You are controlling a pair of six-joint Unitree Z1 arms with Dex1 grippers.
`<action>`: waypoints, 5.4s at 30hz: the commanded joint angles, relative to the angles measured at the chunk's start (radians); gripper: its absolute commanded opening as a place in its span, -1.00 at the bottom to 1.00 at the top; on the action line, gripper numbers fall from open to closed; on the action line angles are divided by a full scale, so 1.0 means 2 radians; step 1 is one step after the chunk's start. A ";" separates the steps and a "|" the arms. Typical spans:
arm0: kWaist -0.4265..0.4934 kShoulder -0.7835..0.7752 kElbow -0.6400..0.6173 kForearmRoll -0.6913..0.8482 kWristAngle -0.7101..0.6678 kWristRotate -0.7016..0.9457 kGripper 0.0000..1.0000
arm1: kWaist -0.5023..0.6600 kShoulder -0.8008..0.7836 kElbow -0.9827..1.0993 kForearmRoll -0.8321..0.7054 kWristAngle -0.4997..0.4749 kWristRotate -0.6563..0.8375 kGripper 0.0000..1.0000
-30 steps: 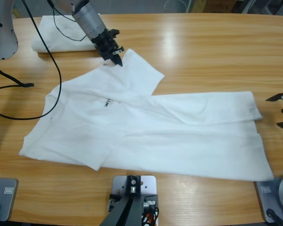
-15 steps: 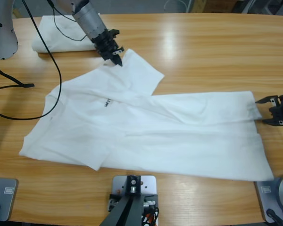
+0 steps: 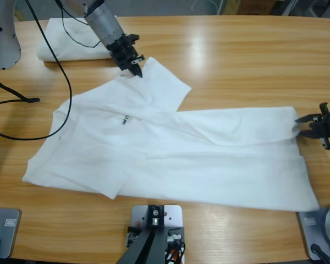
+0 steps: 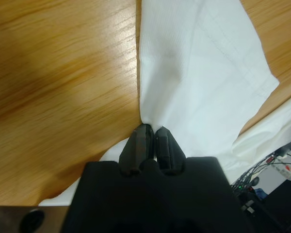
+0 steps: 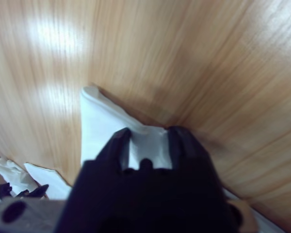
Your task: Fold clothes
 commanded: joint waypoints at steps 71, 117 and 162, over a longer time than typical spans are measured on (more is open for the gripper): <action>-0.006 0.028 -0.276 0.077 0.062 0.012 -1.00 | 0.038 -0.078 0.016 0.051 0.004 -0.009 -1.00; -0.009 0.007 -0.281 0.082 0.077 0.018 -1.00 | 0.041 -0.016 0.013 0.009 -0.001 -0.007 -1.00; -0.035 -0.305 0.141 0.082 0.082 0.082 -1.00 | 0.094 -0.120 -0.075 0.185 0.061 -0.030 -1.00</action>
